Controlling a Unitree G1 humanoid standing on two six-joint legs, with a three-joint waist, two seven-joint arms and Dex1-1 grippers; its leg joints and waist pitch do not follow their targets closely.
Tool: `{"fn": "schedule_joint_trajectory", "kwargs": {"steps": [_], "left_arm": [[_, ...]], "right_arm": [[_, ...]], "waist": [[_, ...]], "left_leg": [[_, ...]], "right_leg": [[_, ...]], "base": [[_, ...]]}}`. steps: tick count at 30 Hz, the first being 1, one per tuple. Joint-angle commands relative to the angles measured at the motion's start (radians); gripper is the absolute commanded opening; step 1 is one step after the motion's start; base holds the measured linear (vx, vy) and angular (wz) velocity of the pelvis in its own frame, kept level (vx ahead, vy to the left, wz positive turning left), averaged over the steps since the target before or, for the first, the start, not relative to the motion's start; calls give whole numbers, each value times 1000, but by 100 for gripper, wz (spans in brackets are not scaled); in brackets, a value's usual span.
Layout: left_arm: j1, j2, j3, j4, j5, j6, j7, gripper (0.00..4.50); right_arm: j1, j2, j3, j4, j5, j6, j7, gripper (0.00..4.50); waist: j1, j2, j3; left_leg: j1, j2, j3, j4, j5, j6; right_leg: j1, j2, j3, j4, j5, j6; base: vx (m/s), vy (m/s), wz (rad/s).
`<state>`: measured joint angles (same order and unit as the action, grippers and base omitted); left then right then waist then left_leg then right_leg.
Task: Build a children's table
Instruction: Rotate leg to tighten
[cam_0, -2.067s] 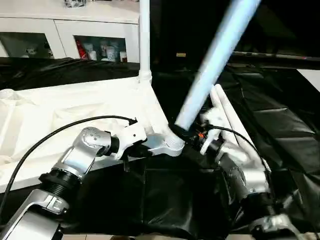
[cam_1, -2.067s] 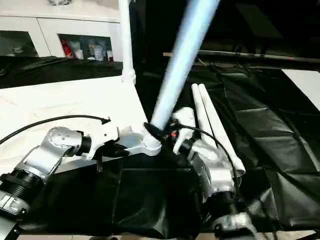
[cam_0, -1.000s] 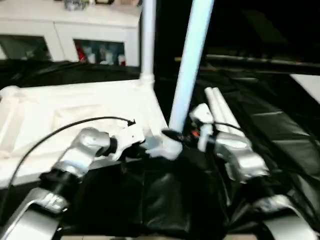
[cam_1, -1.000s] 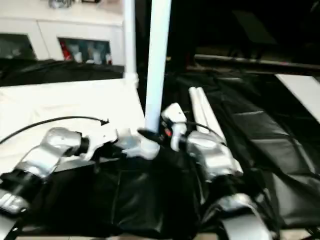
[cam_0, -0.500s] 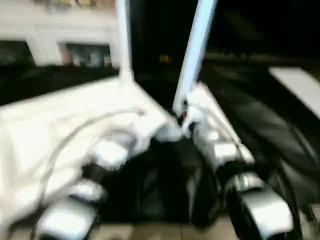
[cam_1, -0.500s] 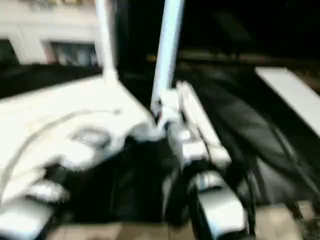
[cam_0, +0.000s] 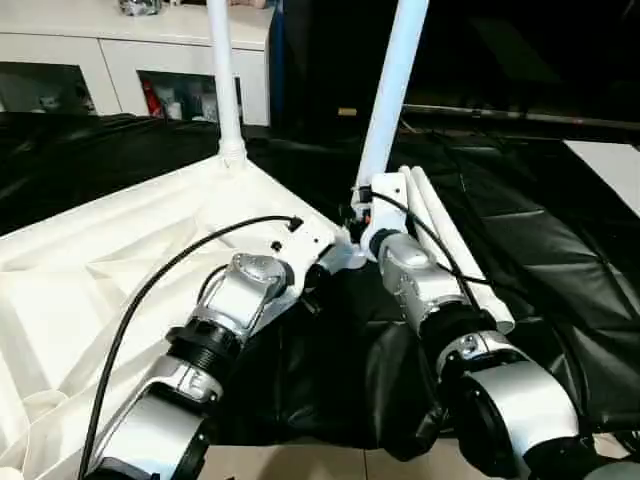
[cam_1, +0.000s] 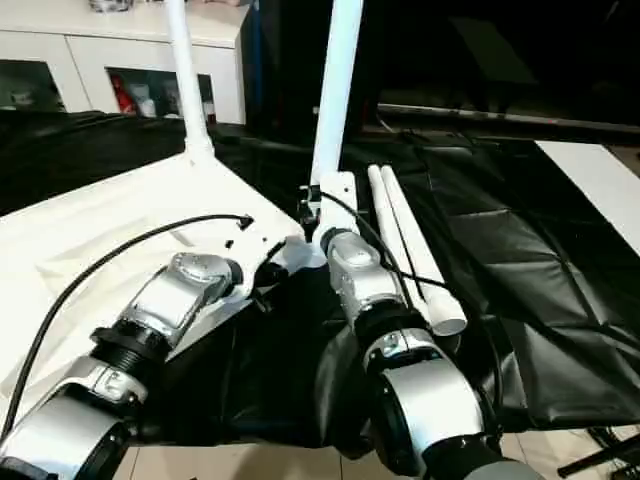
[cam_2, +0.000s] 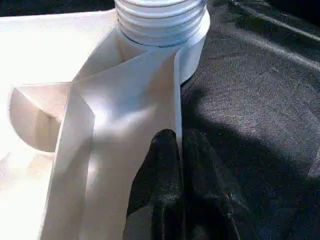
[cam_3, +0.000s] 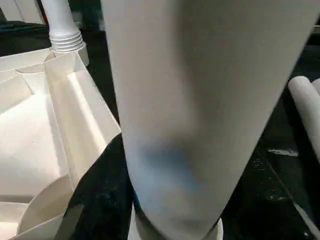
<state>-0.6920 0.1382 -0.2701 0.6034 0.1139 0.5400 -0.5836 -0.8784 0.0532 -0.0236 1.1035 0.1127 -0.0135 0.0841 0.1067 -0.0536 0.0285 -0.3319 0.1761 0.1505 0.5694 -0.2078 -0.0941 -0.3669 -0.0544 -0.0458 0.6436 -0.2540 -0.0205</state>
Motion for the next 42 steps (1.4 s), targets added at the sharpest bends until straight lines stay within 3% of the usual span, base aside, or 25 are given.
{"fn": "schedule_joint_trajectory", "kwargs": {"steps": [1, 5, 7, 8, 11, 12, 13, 14, 15, 16, 19, 22, 27, 32, 41, 42], "left_arm": [[-15, 43, 9, 17, 24, -33, 16, 0], [-10, 57, 4, 4, 24, -48, -1, 0], [-3, 74, -6, -10, 22, -78, -34, 0], [1, 83, -9, -21, 19, -83, -50, 0], [5, 93, -11, -33, 12, -91, -72, 0], [10, 116, -15, -47, 6, -107, -105, 0], [10, 116, -15, -47, 6, -107, -105, 0], [13, 126, -15, -52, 1, -111, -123, 0], [24, 154, -19, -70, -15, -140, -182, 0], [24, 154, -19, -70, -15, -140, -182, 0], [51, 210, -32, -99, -48, -218, -315, 0], [65, 243, -42, -112, -57, -260, -375, 0], [88, 276, -48, -156, -100, -319, -497, 0], [117, 305, -67, -241, -159, -292, -635, 0], [115, 301, -66, -244, -154, -302, -649, 0], [113, 304, -65, -240, -151, -307, -649, 0]], "right_arm": [[55, 4, 0, 100, -6, 35, 60, 223], [42, -4, -8, 81, 3, 15, 102, 261], [32, -18, 2, 56, -3, 3, 151, 285], [27, -26, -1, 39, 4, 3, 178, 297], [26, -35, 2, 16, 10, 4, 222, 307], [47, -62, 8, -77, 38, 36, 329, 316], [47, -62, 8, -77, 38, 36, 329, 329], [61, -77, 12, -127, 51, 55, 382, 341], [116, -128, 46, -273, 77, 108, 511, 352], [116, -128, 46, -273, 77, 108, 511, 358], [223, -244, 124, -482, 82, 155, 710, 375], [273, -314, 165, -548, 57, 154, 786, 394], [348, -390, 187, -679, 72, 209, 877, 394], [369, -420, 228, -706, 40, 197, 903, 394], [382, -440, 264, -705, 25, 183, 972, 394], [376, -435, 262, -690, 23, 175, 963, 394]], "waist": [[-3, 15, -22], [-5, 14, -26], [-4, 13, -30], [-7, 13, -36], [-9, 14, -45], [-13, 15, -45], [-12, 13, -45], [-15, 14, -46], [-12, 14, -44], [-11, 13, -46], [-13, 17, -45], [-13, 12, -42], [-14, 11, -38], [-11, 13, -38], [2, 13, -39], [3, 17, -39]], "left_leg": [[-7, 56, -16, -84, -266, -6], [-10, 55, -13, -83, -227, 7], [-16, 55, -12, -81, -167, 14], [-19, 52, -8, -70, -90, 36], [-25, 48, -4, -58, 7, 74], [-27, 45, -2, -54, 45, 93], [-29, 45, -3, -51, 54, 118], [-28, 47, -3, -50, 59, 124], [-27, 47, -2, -48, 67, 142], [-26, 51, -4, -44, 83, 157], [-24, 51, -2, -41, 91, 169], [-24, 52, 0, -42, 73, 162], [-24, 54, 0, -44, 45, 146], [-17, 57, 3, -43, 41, 139], [-21, 55, 4, -38, 36, 134], [-21, 55, 3, -38, 27, 128]], "right_leg": [[16, -99, 63, -113, -261, -125], [20, -97, 62, -111, -222, -133], [29, -101, 61, -105, -144, -145], [33, -94, 58, -90, -8, -167], [38, -86, 54, -69, 205, -202], [39, -84, 52, -63, 290, -222], [45, -83, 50, -61, 335, -227], [43, -83, 49, -59, 345, -233], [47, -83, 47, -60, 362, -237], [49, -84, 47, -55, 394, -238], [48, -84, 46, -54, 395, -255], [49, -85, 46, -58, 361, -263], [48, -87, 48, -62, 286, -271], [40, -88, 48, -60, 257, -289], [41, -88, 46, -56, 249, -283], [41, -89, 46, -57, 233, -280]], "base": [[0, 0, 0], [0, 0, 0], [0, 0, 0], [0, 0, 0], [0, 0, 0], [0, 0, 0], [0, 0, 0], [0, 0, 0], [0, 0, 0], [0, 0, 0], [0, 0, 0], [0, 0, 0], [0, 0, 0], [0, 0, 0], [0, 0, 0], [0, 0, 0]]}}
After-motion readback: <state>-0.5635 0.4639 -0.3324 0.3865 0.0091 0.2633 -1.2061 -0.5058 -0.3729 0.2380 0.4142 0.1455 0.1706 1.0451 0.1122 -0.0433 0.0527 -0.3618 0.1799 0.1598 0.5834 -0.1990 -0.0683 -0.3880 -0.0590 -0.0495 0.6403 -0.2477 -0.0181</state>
